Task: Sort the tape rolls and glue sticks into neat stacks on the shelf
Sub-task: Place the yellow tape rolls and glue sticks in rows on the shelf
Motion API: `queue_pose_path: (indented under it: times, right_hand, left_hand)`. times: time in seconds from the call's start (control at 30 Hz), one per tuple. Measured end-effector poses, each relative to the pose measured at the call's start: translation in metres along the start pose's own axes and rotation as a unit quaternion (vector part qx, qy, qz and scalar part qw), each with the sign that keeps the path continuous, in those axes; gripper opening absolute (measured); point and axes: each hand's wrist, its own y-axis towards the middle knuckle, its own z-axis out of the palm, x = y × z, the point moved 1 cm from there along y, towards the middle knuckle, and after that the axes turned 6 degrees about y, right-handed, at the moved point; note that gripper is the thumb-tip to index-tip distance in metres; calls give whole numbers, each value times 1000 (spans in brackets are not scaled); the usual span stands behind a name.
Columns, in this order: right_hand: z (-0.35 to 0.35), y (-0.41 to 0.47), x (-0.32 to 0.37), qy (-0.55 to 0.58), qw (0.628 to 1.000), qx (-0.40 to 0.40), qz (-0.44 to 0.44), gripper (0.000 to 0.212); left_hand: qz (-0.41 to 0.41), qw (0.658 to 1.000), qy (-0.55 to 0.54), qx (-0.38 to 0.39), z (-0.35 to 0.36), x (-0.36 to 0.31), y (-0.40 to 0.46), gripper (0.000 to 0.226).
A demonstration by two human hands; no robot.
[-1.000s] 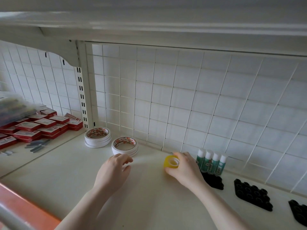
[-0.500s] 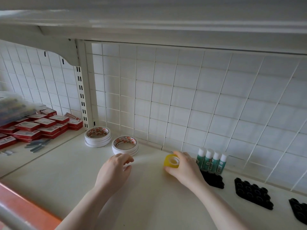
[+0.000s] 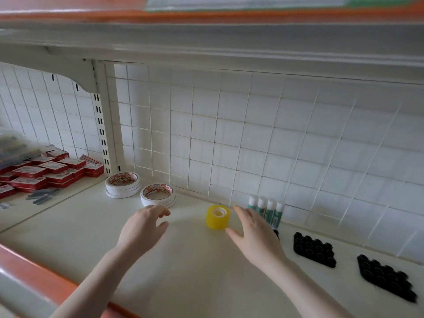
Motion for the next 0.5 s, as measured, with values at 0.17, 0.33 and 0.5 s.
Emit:
queue_pose_path:
  times: [0.17,0.33,0.5]
  right_hand:
    - [-31,-50,-37,-30,1000,-8,4,44]
    - [-62,-105,-76,-66,996,-6,59,41]
    - [-90,-165,-96,-104,987,-23,120,41]
  left_hand:
    - [9,1000,16,-13,-3,-43,-24,26]
    - [47,999,5,-8,7,-91,-60,26]
    - [96,995,-6,11,10,-135,-92,27]
